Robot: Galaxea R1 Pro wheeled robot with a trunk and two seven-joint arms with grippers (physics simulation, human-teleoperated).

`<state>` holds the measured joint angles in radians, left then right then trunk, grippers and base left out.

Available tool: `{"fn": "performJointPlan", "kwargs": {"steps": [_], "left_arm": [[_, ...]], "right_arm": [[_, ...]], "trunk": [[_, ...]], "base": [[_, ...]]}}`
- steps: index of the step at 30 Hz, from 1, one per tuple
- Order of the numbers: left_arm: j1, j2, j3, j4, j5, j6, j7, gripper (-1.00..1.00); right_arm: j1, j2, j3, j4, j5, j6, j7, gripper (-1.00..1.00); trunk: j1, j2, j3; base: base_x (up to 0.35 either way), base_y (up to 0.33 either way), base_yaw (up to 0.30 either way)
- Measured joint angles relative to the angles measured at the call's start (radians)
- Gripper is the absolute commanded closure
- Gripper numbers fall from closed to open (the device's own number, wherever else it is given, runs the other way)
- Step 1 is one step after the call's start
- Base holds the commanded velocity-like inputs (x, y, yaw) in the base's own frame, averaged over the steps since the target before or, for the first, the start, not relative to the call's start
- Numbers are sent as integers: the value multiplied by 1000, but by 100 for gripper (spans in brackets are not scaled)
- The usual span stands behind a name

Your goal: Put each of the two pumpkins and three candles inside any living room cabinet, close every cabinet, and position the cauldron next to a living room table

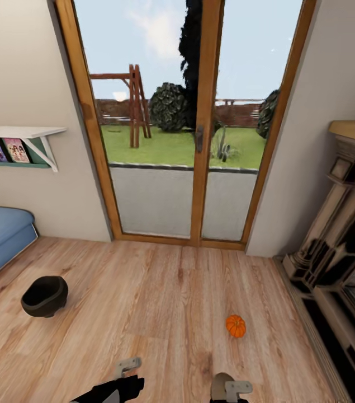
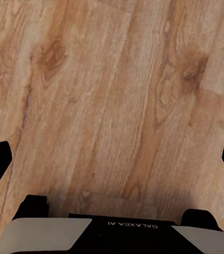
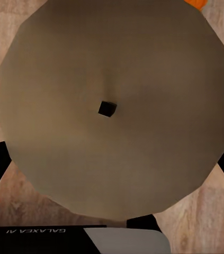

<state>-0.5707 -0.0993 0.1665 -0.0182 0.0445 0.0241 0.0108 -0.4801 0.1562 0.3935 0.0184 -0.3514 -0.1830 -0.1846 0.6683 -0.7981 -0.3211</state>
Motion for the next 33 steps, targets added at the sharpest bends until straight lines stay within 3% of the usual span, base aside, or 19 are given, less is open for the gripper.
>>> {"fn": "performJointPlan", "kwargs": {"steps": [13,33], "left_arm": [[0,0,0,0,3,7,1,-100],[0,-9,0,1,3,9,2,-100]], "right_arm": [[1,4,1,1,0,0,1,100],[1,4,0,1,1,3,1,100]], "trunk": [[0,0,2],[0,0,2]], "base": [[-23,18,-28],[-250,208,0]]}}
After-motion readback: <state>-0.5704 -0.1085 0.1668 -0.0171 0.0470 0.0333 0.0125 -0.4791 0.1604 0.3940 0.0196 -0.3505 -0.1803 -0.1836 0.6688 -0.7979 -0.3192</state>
